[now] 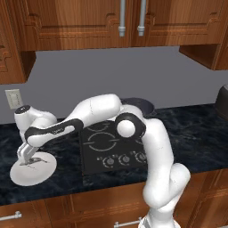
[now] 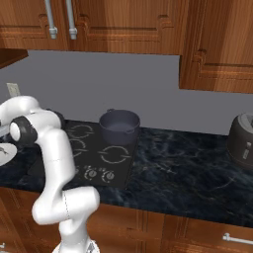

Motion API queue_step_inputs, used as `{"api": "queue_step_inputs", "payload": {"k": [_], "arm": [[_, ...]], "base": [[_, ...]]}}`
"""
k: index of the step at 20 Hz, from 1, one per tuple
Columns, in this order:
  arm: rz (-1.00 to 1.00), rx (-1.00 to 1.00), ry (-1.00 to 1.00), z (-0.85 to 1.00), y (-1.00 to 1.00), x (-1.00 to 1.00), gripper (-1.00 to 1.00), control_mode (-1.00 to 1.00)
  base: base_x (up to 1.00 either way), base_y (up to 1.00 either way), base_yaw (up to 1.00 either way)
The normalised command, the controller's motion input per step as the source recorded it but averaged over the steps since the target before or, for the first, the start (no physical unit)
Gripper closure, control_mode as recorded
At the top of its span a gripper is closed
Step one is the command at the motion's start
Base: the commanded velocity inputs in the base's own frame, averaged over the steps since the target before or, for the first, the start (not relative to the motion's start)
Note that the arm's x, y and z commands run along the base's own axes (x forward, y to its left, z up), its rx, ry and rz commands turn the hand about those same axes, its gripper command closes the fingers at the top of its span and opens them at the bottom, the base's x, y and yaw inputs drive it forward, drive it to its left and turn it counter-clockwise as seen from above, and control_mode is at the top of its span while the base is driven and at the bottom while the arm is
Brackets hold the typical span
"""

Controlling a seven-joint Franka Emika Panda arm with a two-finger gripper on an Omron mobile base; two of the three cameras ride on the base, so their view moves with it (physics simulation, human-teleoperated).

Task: Retrieve the frozen meat and place it in the pot on a burner. Then turn the burner on.

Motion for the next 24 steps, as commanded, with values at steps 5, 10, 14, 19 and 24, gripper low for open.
{"api": "queue_step_inputs", "payload": {"k": [5, 10, 14, 19, 24], "arm": [[0.00, -0.02, 0.02, -0.36, 0.02, 0.10, -1.00, -1.00], [0.00, 0.00, 0.07, -0.37, 0.00, 0.03, -1.00, -1.00], [0.00, 0.00, 0.07, -0.31, 0.00, 0.00, -1.00, -1.00], [0.00, 0.00, 0.00, -0.08, 0.00, 0.00, -1.00, -1.00], [0.00, 0.00, 0.00, -0.07, 0.00, 0.00, 1.00, -1.00]], "base": [[0.00, 0.00, 0.00], [0.00, 0.00, 0.00], [0.00, 0.00, 0.00], [0.00, 0.00, 0.00], [0.00, 0.00, 0.00]]}}
